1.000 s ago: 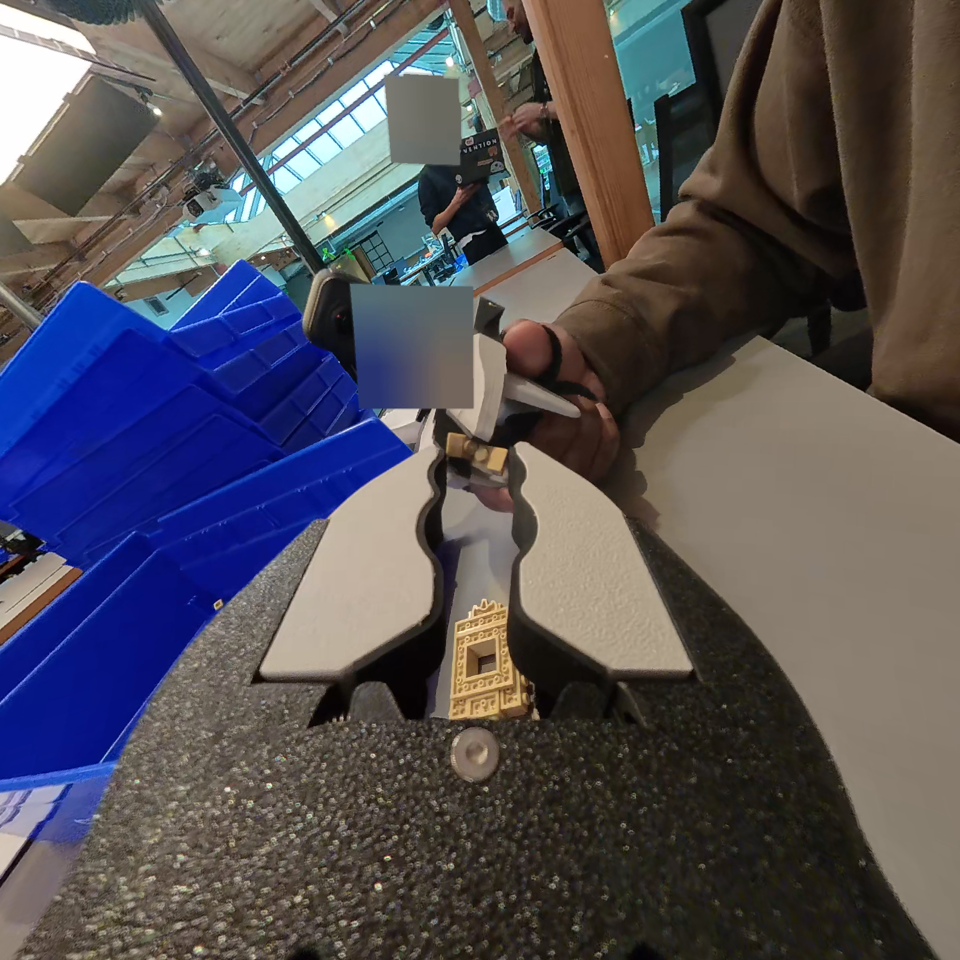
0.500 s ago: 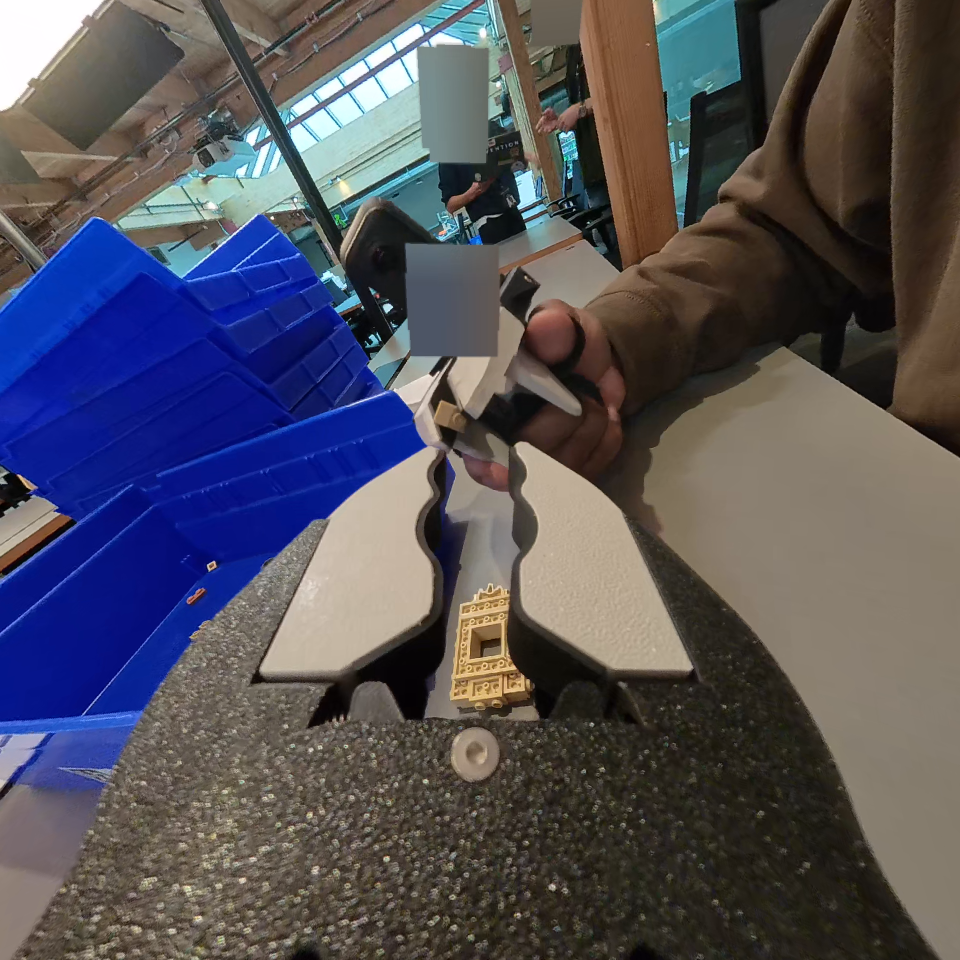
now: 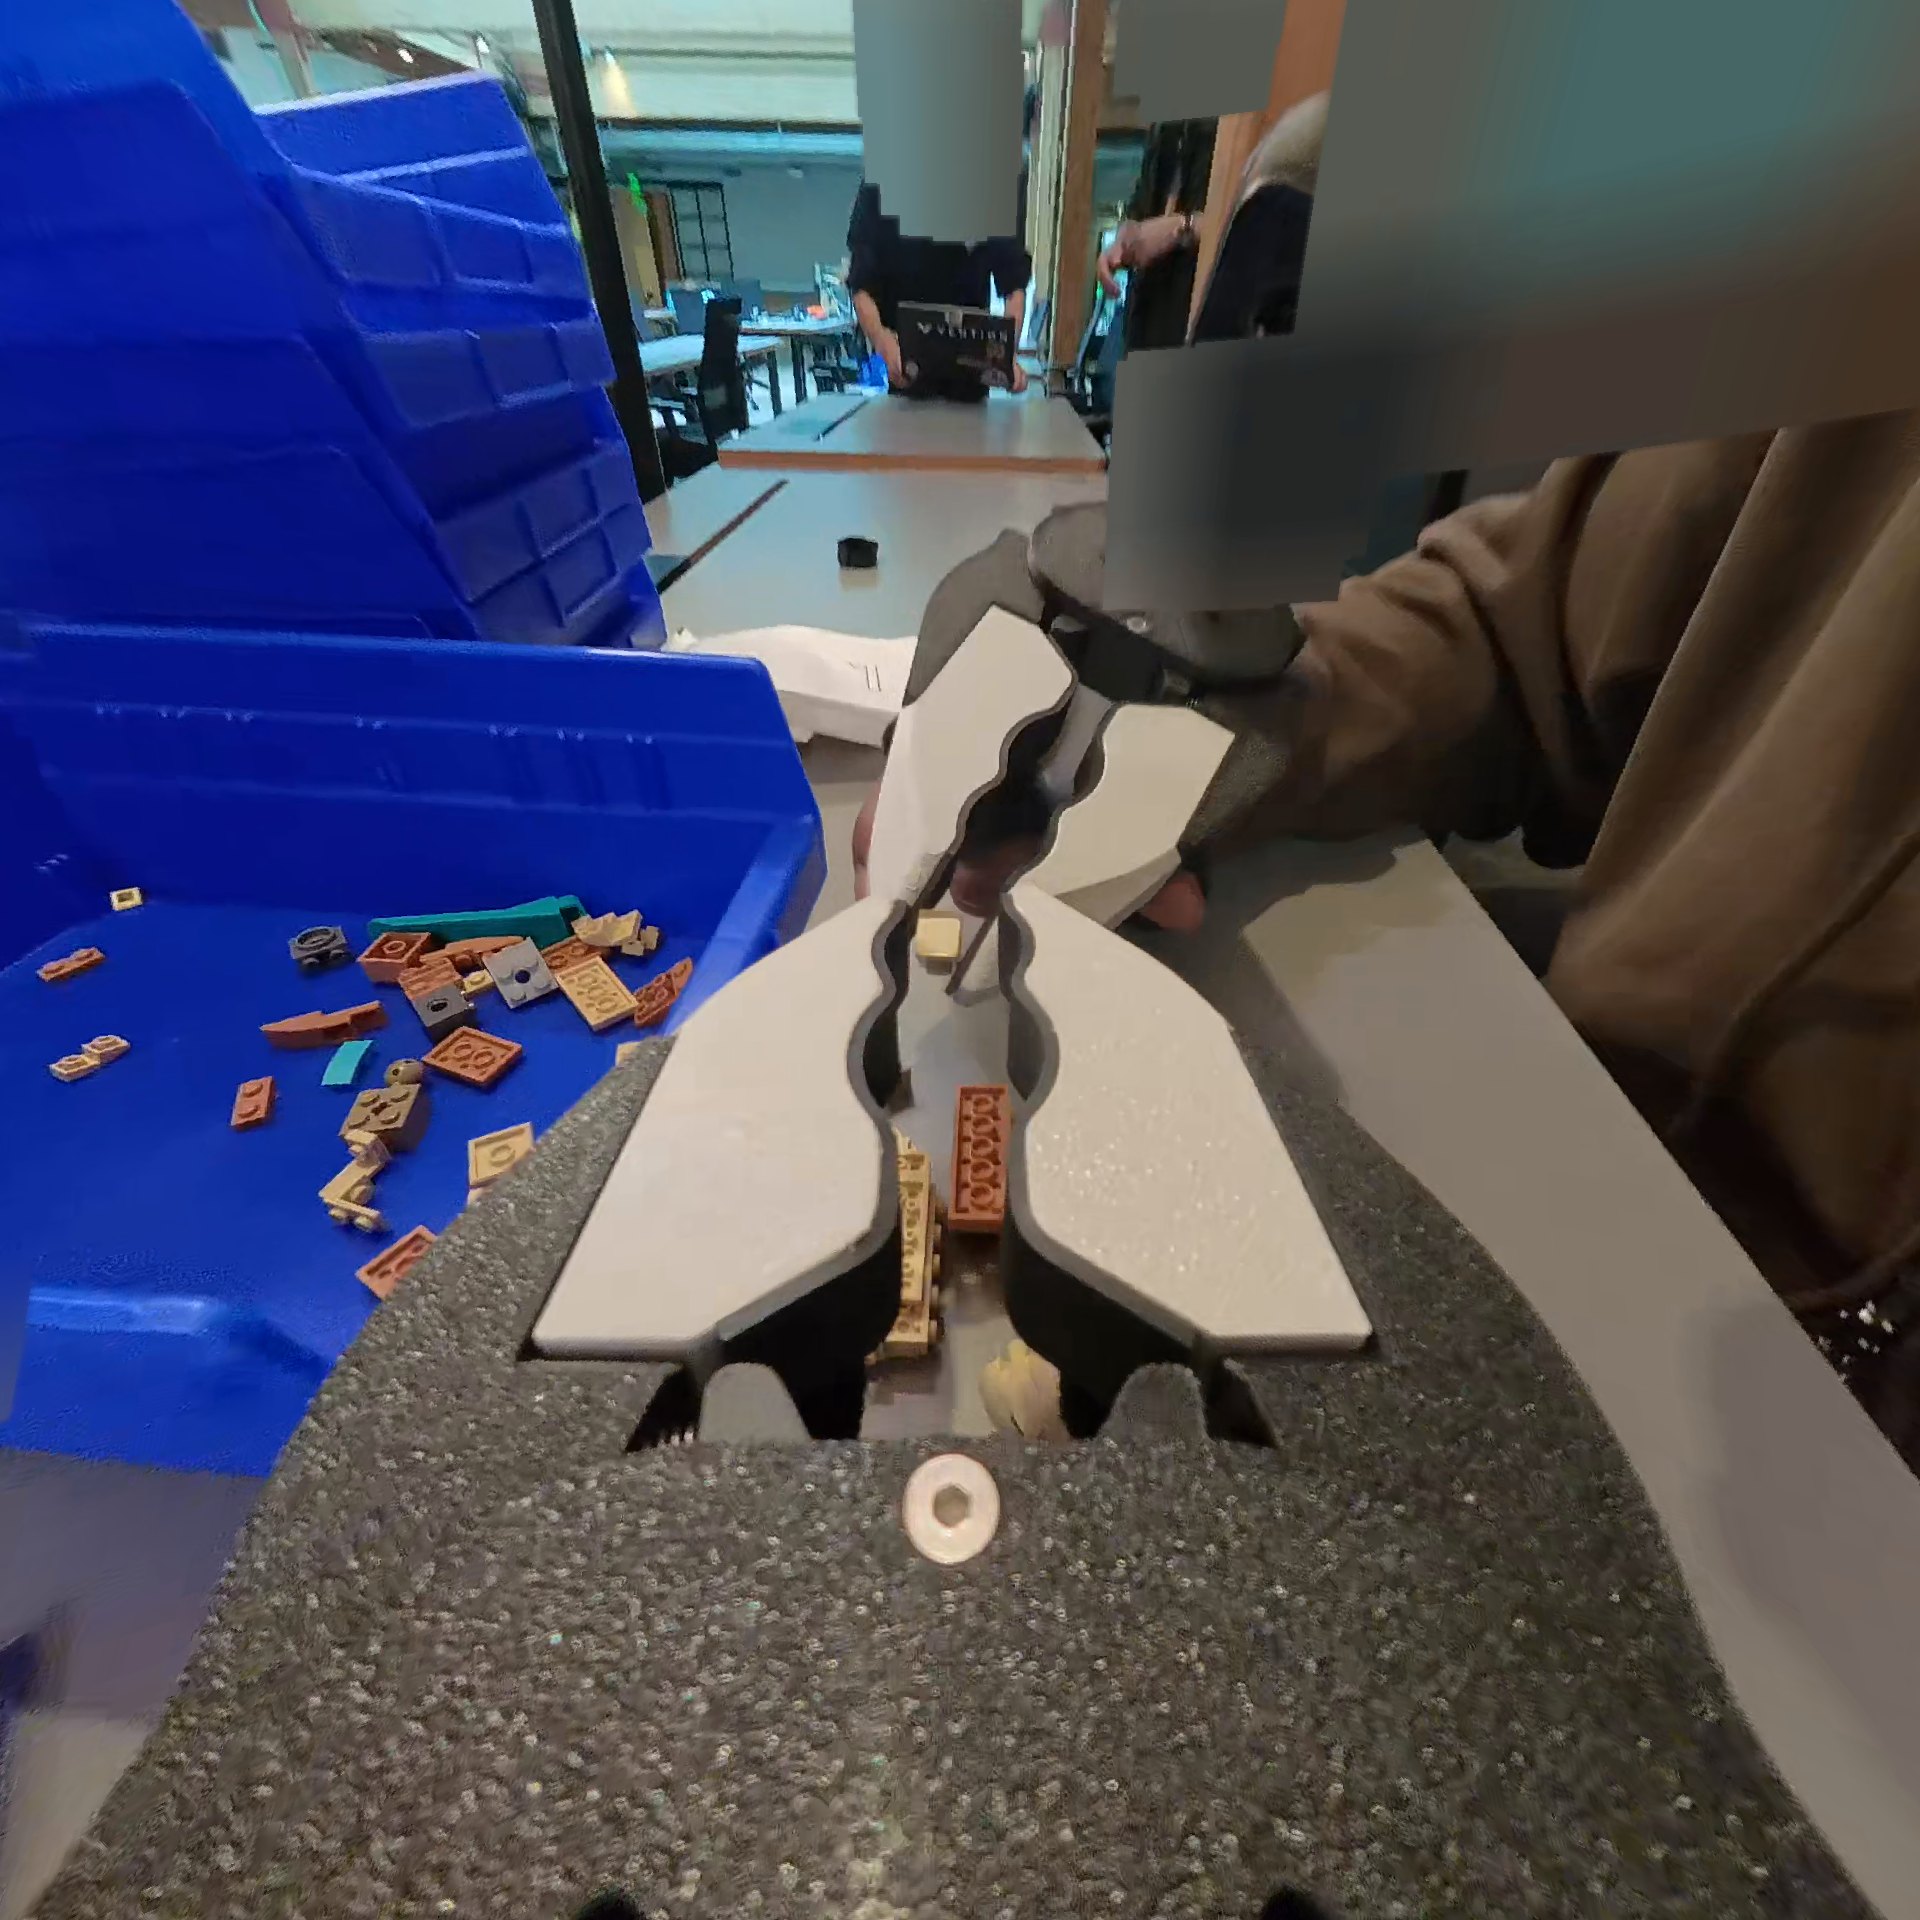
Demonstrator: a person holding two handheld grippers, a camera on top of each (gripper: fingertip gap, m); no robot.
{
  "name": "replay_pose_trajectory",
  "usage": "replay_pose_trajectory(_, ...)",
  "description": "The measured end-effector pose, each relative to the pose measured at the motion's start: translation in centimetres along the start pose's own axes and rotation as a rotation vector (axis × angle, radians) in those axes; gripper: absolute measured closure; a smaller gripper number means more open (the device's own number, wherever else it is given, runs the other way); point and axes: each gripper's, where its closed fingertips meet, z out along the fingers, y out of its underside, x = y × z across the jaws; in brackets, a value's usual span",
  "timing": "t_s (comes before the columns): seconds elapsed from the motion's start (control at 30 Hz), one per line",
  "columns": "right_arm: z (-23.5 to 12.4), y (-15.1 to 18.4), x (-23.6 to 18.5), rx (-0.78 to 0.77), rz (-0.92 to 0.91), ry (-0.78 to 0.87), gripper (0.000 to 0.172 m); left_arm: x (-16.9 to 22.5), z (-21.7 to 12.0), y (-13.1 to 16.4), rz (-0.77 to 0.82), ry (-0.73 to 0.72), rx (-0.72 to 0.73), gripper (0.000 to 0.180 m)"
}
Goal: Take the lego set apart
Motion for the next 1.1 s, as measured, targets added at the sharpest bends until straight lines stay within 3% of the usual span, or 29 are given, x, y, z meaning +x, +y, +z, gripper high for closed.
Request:
replay_pose_trajectory(0.73,-0.1,-0.2,-0.9,0.007,-0.076,-0.023,0.161,0.4,-0.3,1.1,0.096,0.019,-0.104,0.173)
replay_pose_trajectory(1.1,-0.6,-0.1,-0.8,0.018,-0.046,-0.067,0.162,0.4,-1.4,0.0,-0.075,0.115,-0.033,0.173)
